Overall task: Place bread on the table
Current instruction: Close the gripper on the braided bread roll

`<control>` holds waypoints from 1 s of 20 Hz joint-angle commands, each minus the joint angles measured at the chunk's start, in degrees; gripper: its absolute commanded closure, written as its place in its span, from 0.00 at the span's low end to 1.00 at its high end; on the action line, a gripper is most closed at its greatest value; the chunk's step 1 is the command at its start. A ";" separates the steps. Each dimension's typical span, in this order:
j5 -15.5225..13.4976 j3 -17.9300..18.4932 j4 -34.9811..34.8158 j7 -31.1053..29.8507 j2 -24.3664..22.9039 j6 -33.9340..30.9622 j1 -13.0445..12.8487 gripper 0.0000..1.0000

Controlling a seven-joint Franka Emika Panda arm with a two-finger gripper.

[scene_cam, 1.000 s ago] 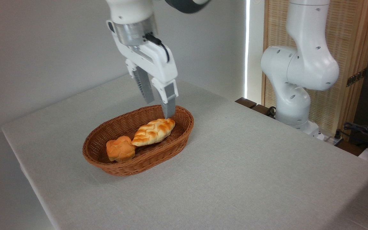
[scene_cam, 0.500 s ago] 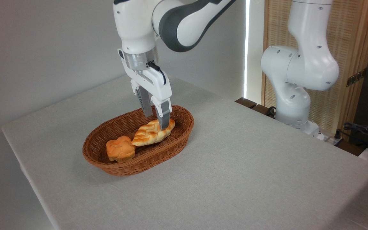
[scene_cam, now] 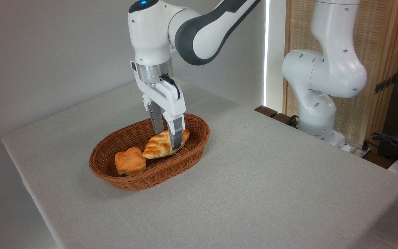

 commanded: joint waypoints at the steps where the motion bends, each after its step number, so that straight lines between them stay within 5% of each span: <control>1: 0.56 -0.19 -0.56 -0.01 0.52 2.46 0.14 0.11; 6: 0.73 -0.36 -1.00 0.16 0.96 3.61 0.05 0.45; 20: 0.82 -0.36 -1.18 0.86 0.96 4.40 0.05 0.51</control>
